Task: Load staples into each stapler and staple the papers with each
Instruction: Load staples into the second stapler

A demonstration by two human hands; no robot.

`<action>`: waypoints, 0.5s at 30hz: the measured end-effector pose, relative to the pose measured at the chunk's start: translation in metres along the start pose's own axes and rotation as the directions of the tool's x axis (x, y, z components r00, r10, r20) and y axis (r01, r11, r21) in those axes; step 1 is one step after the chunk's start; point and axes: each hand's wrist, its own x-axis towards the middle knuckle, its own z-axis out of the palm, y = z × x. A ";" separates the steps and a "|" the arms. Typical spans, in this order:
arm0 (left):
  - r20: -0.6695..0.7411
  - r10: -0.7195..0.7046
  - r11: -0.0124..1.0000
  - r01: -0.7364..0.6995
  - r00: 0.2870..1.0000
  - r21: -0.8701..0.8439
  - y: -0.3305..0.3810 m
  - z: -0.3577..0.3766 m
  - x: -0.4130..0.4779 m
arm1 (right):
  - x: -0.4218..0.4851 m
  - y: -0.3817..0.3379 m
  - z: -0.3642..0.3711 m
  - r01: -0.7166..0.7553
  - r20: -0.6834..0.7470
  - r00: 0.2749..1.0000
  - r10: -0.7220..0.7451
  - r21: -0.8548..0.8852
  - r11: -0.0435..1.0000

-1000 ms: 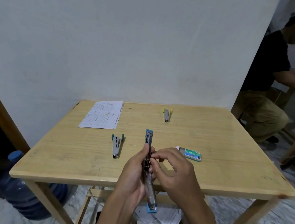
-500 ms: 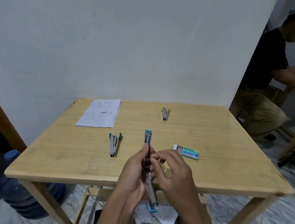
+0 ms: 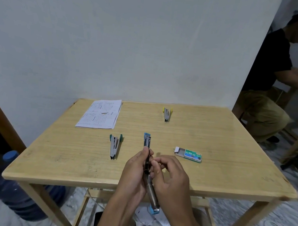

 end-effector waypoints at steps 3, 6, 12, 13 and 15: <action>-0.005 -0.033 0.998 0.033 0.999 -0.061 -0.003 0.000 -0.001 | -0.001 0.007 0.002 0.085 0.002 0.996 -0.085 -0.097 0.992; 0.011 -0.057 0.997 0.057 0.998 -0.059 -0.004 -0.001 -0.002 | -0.001 0.008 0.000 0.095 0.009 0.995 -0.095 -0.098 0.991; 0.142 -0.048 0.996 0.037 0.989 0.076 -0.003 -0.006 -0.002 | 0.017 0.002 -0.015 -0.103 0.140 0.985 0.100 0.008 0.995; 0.155 -0.034 0.996 0.020 0.987 0.092 -0.002 -0.004 -0.003 | 0.021 0.001 -0.017 -0.106 0.136 0.985 0.106 -0.007 0.994; 0.151 -0.008 0.993 -0.010 0.988 0.122 0.000 0.000 -0.005 | 0.026 -0.003 -0.019 -0.070 0.148 0.986 0.080 -0.069 0.995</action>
